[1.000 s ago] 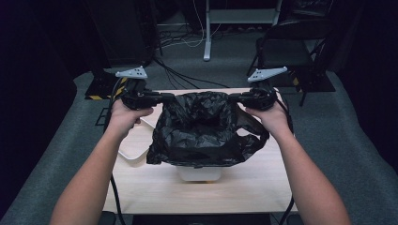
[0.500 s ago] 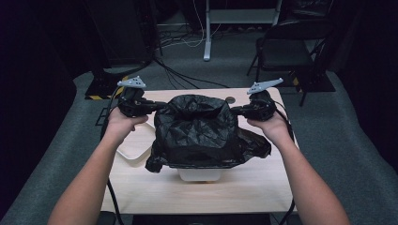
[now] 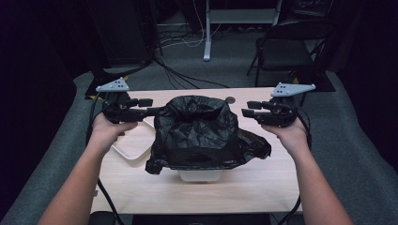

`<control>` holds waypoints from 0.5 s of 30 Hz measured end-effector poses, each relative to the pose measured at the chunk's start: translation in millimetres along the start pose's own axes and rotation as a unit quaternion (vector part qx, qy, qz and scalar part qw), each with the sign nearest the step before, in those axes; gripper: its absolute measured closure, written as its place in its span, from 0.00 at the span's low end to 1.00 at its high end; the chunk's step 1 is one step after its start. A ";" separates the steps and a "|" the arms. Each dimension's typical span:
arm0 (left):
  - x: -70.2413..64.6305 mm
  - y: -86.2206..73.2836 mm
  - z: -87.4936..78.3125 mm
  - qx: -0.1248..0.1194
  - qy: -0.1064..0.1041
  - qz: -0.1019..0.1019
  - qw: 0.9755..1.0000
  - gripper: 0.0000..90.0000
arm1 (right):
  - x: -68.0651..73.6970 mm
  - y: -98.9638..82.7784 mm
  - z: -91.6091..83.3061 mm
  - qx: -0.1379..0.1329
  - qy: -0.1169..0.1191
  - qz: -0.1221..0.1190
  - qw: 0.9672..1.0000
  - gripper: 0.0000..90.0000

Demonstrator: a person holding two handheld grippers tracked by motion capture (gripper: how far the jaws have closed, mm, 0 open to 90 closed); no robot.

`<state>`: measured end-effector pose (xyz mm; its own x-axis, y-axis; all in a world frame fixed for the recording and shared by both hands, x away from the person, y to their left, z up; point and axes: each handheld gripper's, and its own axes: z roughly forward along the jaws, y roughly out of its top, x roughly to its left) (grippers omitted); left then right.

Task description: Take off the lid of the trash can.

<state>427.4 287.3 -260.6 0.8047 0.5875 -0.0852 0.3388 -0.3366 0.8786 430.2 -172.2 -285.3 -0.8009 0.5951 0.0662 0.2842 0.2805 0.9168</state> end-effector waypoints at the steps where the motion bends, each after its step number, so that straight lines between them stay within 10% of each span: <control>1: -4.3 -1.7 -3.6 0.000 -0.006 0.001 1.000 0.53 | 5.7 -0.9 -4.6 -0.004 0.007 -0.003 1.000 0.64; 15: -50.5 -54.5 -29.8 0.020 -0.071 0.023 0.997 0.44 | 73.5 -40.3 -35.2 -0.012 0.119 -0.039 0.992 0.50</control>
<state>353.8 297.9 -290.3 0.8799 0.4614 -0.1134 0.3167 -0.3917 0.8639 341.3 -166.3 -303.5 -0.9225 0.3768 0.0842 0.2072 0.2992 0.9314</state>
